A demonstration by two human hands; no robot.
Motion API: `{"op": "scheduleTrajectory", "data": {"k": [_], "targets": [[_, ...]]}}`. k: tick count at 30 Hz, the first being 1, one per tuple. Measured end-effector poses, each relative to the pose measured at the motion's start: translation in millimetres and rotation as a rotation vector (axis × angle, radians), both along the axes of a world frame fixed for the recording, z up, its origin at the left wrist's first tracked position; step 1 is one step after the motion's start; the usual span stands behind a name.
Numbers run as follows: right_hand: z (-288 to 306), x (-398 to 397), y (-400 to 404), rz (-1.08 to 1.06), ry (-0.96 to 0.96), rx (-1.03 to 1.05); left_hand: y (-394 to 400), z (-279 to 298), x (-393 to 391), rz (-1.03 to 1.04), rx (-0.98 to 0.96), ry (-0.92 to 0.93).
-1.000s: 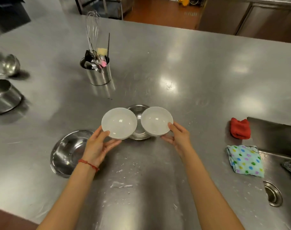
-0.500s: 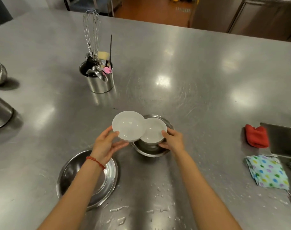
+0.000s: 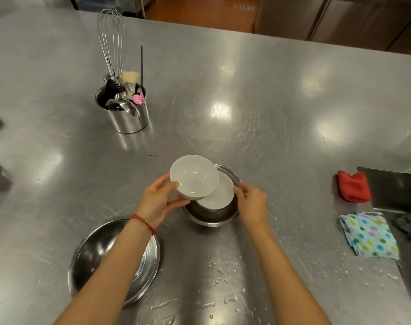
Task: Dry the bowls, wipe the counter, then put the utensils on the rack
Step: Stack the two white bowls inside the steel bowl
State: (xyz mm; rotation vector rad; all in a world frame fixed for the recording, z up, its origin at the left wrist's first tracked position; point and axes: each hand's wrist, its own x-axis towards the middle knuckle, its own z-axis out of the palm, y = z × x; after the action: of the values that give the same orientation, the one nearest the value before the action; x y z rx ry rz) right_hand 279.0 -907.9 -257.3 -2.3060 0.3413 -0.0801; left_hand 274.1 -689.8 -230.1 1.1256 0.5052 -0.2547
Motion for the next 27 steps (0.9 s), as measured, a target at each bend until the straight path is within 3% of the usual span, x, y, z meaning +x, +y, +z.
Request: {"op": "scheduleTrajectory", "data": {"k": [3,10,27], "targets": [[-12,-17,-20,0.015,-0.041,-0.119,-12,5,3,-0.043,0.008,0.011],[-53,-51,-48,0.201,0.198,-0.461,-38,12,5,-0.090,0.087,0.105],[-56,-52,-49,0.211,0.220,-0.487,-53,-3,19,-0.133,0.454,0.131]]}}
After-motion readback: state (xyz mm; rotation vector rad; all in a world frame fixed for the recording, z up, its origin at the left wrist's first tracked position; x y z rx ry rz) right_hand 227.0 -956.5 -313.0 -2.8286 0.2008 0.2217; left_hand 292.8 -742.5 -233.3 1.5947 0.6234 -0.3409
